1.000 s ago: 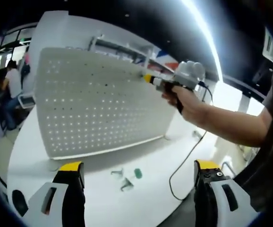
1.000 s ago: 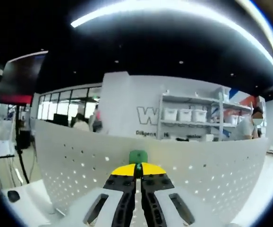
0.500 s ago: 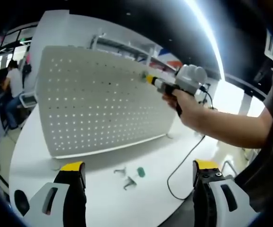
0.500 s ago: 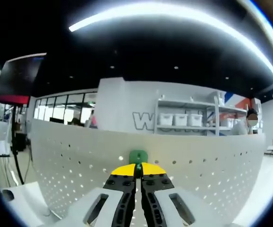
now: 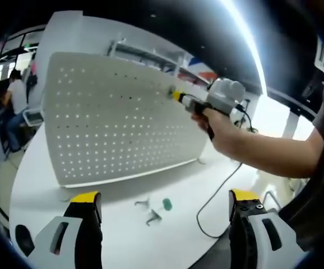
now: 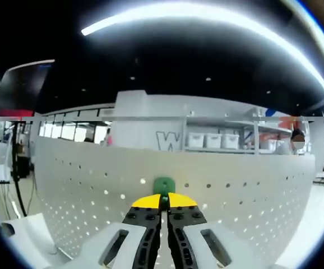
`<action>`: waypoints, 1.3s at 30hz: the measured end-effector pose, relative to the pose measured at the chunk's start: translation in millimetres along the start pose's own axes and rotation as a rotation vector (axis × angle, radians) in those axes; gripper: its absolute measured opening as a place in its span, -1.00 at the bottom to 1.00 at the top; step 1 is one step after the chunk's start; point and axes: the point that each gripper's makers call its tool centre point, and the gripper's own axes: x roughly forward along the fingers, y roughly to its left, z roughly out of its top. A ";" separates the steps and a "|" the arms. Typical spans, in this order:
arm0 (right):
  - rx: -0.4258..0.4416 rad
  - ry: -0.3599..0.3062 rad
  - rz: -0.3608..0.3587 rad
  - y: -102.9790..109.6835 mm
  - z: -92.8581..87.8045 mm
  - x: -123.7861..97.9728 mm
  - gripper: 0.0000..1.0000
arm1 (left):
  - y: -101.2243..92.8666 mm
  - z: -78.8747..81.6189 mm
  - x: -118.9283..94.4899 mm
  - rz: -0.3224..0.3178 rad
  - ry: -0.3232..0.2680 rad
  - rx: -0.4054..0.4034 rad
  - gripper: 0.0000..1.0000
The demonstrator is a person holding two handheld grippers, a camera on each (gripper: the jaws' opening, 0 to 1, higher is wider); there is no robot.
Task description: Insert the hook assembly into the mounting plate slot until the hook locks in place.
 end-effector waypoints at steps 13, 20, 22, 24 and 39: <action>0.048 0.077 0.013 -0.1 -7.1 2.7 -0.98 | -0.3 1.8 1.3 -0.003 -0.010 -0.004 0.93; -0.005 0.086 0.005 1.9 -1.8 1.6 -0.87 | 0.1 2.2 -3.4 0.003 -0.017 -0.005 0.92; 0.000 0.088 0.003 0.7 0.6 0.2 -0.79 | 1.0 2.5 -5.7 0.009 -0.019 -0.008 0.94; -0.011 0.076 -0.006 -1.8 5.7 -0.3 -0.73 | 2.3 2.9 -6.9 0.021 -0.016 0.008 0.98; -0.032 0.108 0.045 -2.3 3.0 -40.4 -0.55 | -6.2 -0.4 -12.3 0.014 -0.014 0.028 0.98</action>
